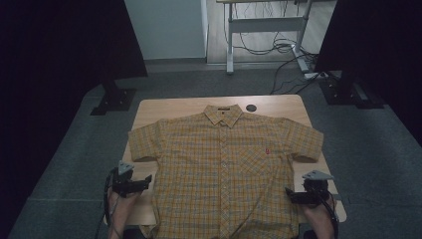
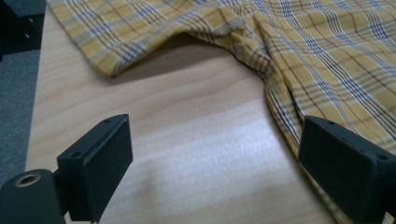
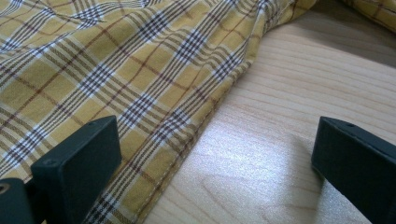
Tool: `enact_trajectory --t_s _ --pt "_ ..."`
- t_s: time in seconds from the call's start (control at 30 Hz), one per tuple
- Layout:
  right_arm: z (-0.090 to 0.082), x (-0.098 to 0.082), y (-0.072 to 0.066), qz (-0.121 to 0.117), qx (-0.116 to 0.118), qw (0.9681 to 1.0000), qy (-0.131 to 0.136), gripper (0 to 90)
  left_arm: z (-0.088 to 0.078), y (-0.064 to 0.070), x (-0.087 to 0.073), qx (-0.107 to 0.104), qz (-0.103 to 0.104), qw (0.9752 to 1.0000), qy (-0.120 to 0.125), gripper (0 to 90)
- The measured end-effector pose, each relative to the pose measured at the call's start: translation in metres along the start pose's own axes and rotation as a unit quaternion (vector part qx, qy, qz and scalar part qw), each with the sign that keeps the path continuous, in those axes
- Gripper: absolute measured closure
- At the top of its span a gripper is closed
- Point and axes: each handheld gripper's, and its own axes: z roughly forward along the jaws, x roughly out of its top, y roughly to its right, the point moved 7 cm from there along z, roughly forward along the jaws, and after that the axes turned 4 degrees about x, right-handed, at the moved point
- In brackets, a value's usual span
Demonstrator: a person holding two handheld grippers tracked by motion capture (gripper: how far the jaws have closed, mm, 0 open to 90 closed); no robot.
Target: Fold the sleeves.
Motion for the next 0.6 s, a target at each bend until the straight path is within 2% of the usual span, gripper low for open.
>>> enact_trajectory --t_s 0.6 --pt "0.000 0.000 0.000 0.000 0.000 1.0000 0.000 0.9 0.014 -0.013 0.028 0.001 -0.016 0.9997 0.019 10.7"
